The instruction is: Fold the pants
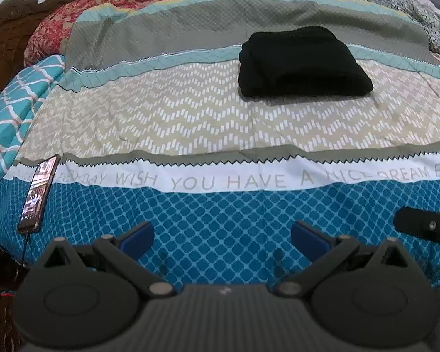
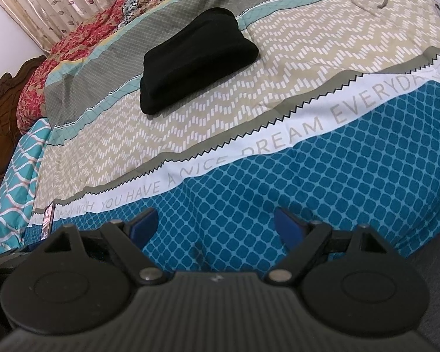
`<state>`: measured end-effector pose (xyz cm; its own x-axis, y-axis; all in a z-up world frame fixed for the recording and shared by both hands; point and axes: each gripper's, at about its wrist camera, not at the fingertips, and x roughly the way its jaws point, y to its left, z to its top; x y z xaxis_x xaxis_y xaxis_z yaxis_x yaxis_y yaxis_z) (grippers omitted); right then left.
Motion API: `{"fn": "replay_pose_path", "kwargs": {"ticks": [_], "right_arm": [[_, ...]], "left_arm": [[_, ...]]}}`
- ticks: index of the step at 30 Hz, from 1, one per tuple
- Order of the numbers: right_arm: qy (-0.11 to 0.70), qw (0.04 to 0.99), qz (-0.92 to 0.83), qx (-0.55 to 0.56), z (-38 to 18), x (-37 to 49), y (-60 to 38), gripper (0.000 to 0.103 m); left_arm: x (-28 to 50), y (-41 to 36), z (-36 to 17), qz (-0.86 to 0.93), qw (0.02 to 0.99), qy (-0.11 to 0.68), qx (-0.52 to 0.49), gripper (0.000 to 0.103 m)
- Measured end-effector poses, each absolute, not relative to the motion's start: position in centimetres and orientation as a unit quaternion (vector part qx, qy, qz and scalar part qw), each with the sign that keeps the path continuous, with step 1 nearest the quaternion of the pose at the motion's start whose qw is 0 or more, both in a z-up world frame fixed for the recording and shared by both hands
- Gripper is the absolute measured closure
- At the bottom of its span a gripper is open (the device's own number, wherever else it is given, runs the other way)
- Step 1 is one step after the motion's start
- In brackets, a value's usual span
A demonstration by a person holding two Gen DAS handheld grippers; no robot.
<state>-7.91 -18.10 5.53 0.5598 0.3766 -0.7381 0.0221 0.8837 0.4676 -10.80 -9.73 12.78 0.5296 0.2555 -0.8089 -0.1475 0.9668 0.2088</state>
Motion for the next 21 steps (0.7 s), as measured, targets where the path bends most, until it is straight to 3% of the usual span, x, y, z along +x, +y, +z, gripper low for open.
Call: {"fn": "replay_pose_path", "kwargs": {"ticks": [21], "right_arm": [[0.458, 0.856, 0.103, 0.217, 5.29, -7.82, -18.16, 0.015]], "left_arm": [[-10.55, -10.02, 11.90, 0.104, 0.864, 0.489, 0.062, 0.000]]}}
